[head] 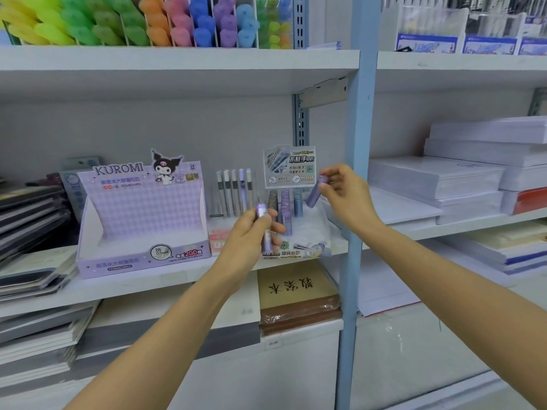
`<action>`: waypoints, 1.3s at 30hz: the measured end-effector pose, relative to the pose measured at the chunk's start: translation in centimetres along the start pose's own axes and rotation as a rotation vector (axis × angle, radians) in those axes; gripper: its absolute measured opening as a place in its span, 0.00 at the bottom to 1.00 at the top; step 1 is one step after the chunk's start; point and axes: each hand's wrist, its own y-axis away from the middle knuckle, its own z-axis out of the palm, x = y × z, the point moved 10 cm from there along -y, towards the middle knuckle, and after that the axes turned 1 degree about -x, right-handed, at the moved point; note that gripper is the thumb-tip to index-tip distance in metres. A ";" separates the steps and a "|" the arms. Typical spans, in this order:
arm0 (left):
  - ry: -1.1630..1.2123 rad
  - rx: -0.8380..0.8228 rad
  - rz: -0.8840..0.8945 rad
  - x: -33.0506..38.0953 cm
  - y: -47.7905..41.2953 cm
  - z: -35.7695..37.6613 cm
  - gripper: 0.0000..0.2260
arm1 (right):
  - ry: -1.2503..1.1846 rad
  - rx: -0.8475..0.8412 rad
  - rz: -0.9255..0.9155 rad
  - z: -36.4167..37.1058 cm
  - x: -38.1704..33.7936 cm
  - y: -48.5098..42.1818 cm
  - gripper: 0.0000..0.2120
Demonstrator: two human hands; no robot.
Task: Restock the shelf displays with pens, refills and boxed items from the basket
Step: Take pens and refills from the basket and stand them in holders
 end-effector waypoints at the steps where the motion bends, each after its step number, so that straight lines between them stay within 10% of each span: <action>1: -0.013 -0.010 0.018 0.1 0.0 0.0 0.09 | 0.064 0.009 0.003 0.3 0.3 -0.6 0.08; 39: -0.122 -0.020 0.123 -0.8 -0.1 -4.5 0.09 | 0.338 -0.329 -0.033 8.9 3.7 -5.1 0.10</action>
